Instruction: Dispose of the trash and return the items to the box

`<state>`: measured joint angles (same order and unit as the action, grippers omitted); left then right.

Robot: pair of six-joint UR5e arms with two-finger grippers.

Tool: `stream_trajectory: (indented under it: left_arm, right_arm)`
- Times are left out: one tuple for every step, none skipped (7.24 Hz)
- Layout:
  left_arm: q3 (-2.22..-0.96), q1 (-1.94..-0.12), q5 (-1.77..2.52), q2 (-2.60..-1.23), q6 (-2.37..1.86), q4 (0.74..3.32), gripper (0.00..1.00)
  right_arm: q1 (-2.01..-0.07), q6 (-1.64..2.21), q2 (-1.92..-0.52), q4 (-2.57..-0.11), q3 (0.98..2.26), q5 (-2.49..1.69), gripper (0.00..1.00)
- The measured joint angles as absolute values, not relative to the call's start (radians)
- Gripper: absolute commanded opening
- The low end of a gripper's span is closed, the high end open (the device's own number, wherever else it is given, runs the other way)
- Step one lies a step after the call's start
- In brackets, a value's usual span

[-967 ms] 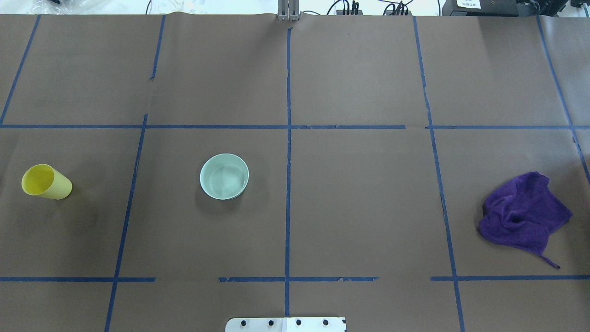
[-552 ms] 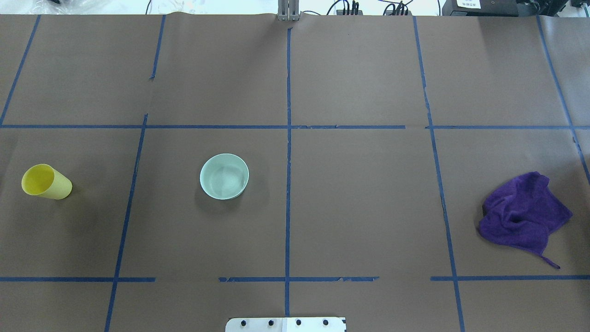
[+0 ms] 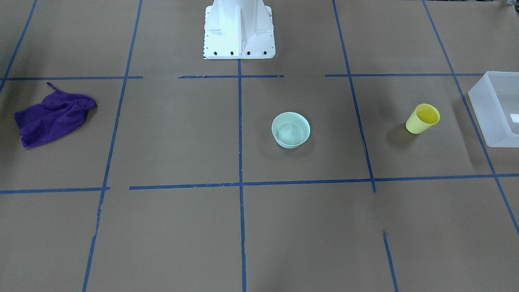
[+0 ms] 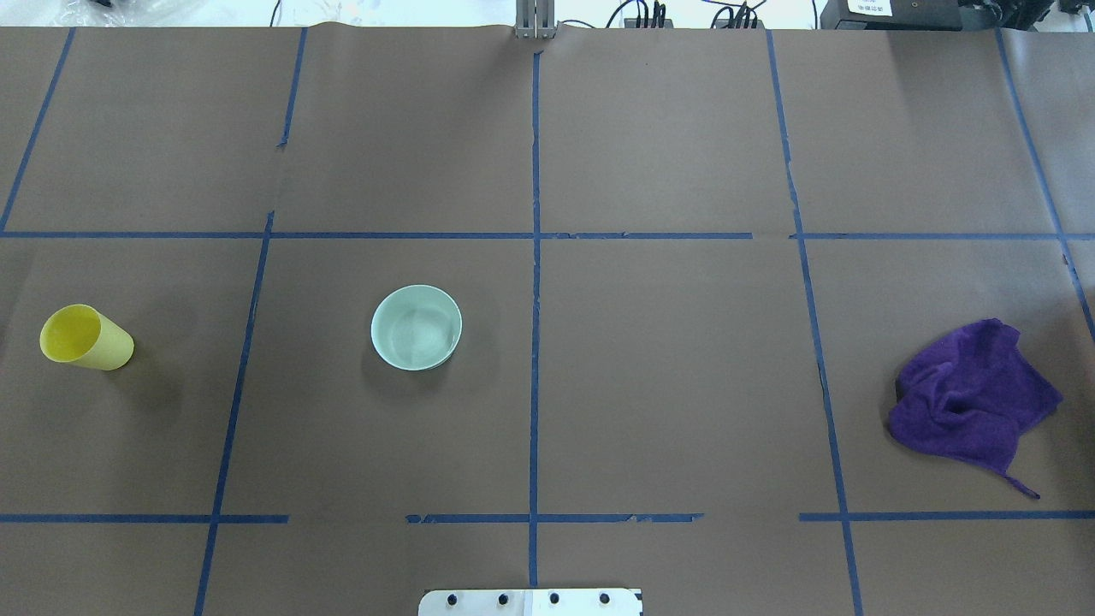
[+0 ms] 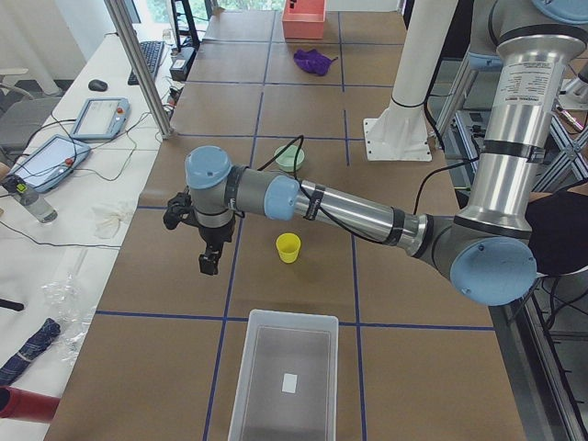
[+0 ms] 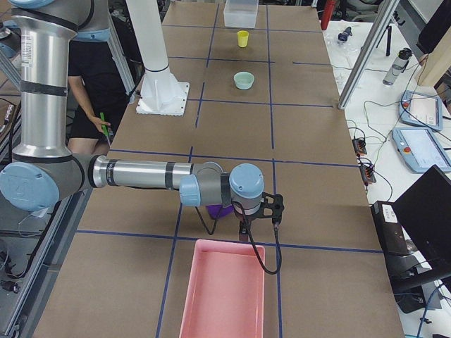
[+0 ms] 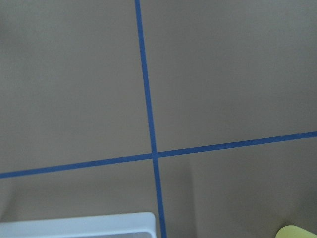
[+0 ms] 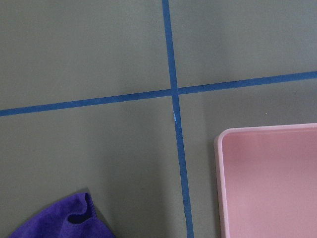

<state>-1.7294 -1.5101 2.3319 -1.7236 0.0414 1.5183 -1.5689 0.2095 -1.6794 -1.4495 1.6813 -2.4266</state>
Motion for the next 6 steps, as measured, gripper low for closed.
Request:
stream_trajectory:
  left_arm:
    - [-1.760, -1.478, 2.333, -1.719, 0.040, 1.541, 1.00]
    - [-1.768, -1.451, 2.332, -1.719, 0.039, 1.552, 1.00]
    - [-1.766, -1.419, 2.329, -1.712, 0.024, 1.558, 1.00]
    - [-1.764, -1.388, 2.325, -1.693, -0.026, 1.579, 1.00]
    - [-1.765, -1.363, 2.322, -1.647, -0.112, 1.657, 1.00]
    - [-1.767, -1.321, 2.319, -1.568, -0.244, 1.818, 0.99]
  right_arm:
    - [-1.569, 0.212, -1.678, -1.449, 1.686, -2.429, 1.00]
    - [-1.569, 0.213, -1.678, -1.448, 1.688, -2.429, 1.00]
    - [-1.568, 0.213, -1.677, -1.447, 1.690, -2.430, 1.00]
    - [-1.568, 0.215, -1.677, -1.447, 1.692, -2.431, 1.00]
    - [-1.568, 0.216, -1.677, -1.447, 1.695, -2.431, 1.00]
    - [-1.568, 0.216, -1.677, -1.447, 1.696, -2.430, 1.00]
